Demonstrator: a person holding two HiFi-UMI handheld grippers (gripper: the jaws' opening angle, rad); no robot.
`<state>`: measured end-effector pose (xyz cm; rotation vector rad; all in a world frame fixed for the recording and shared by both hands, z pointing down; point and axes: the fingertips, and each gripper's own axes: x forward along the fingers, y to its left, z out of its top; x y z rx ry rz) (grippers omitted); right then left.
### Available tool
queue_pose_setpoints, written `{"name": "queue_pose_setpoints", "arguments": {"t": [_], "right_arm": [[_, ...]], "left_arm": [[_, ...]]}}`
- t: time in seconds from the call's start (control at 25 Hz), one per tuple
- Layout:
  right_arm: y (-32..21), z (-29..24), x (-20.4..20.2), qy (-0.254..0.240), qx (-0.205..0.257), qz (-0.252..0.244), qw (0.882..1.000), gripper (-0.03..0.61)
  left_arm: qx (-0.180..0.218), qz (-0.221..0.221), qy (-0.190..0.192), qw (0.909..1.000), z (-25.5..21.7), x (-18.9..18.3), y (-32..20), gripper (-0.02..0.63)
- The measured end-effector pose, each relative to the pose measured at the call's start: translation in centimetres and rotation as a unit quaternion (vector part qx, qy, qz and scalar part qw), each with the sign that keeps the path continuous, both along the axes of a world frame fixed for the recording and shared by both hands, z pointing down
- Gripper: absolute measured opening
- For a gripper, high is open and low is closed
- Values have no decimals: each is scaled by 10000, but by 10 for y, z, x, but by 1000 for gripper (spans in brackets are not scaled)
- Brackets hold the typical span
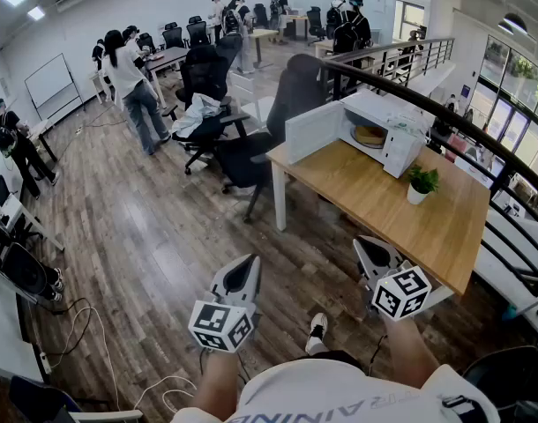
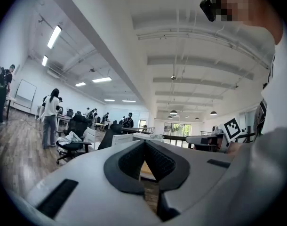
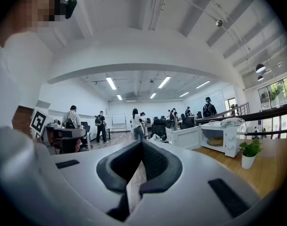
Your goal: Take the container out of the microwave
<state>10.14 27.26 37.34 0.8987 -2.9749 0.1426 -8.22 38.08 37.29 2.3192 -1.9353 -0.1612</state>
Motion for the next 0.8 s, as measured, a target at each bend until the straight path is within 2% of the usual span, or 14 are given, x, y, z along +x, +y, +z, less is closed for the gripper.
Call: {"name": "queue_pose_setpoints", "arguments": {"t": [0.44,0.8], "right_arm": [[-7,14,-6,56,-83,38,9999,21],[-22,20,-6,-191,-269,15,9995,21]], "left_arm": [[-100,88,81,9999,13,2,-8,31],[-246,129,170,9995,26,-4,-28,31]]}}
